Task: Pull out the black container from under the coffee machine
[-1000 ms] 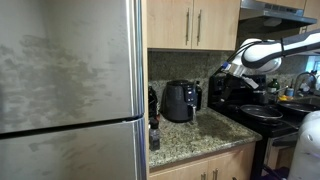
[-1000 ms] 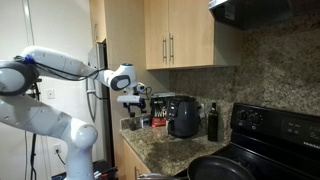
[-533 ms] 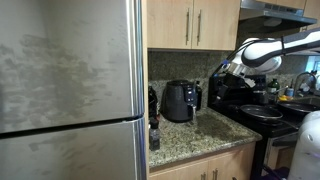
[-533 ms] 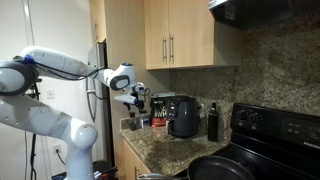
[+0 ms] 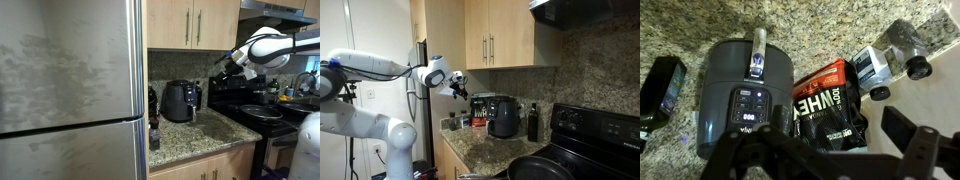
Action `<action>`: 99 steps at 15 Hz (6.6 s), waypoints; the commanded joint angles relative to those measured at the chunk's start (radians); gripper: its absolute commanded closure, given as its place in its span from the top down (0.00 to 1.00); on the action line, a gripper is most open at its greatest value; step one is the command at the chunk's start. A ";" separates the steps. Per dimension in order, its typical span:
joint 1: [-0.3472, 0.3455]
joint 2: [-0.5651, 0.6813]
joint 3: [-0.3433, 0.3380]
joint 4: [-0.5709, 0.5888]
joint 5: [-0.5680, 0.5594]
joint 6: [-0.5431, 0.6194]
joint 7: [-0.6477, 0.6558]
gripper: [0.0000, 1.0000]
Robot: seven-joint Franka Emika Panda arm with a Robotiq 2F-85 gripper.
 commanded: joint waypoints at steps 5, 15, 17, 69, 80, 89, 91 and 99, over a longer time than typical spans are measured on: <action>0.016 0.138 -0.045 0.023 0.010 0.013 0.002 1.00; 0.017 0.298 -0.078 0.020 0.071 0.002 -0.008 1.00; 0.011 0.333 -0.074 0.044 0.056 -0.020 0.000 1.00; -0.164 1.106 0.125 0.507 -0.191 0.230 0.425 1.00; -0.033 1.229 -0.036 0.610 -0.602 0.309 0.862 0.24; -0.064 1.075 0.067 0.498 -0.494 0.008 0.708 0.13; -0.073 1.058 0.068 0.487 -0.489 0.000 0.744 0.12; -0.111 1.019 0.081 0.448 -0.399 0.070 0.732 0.89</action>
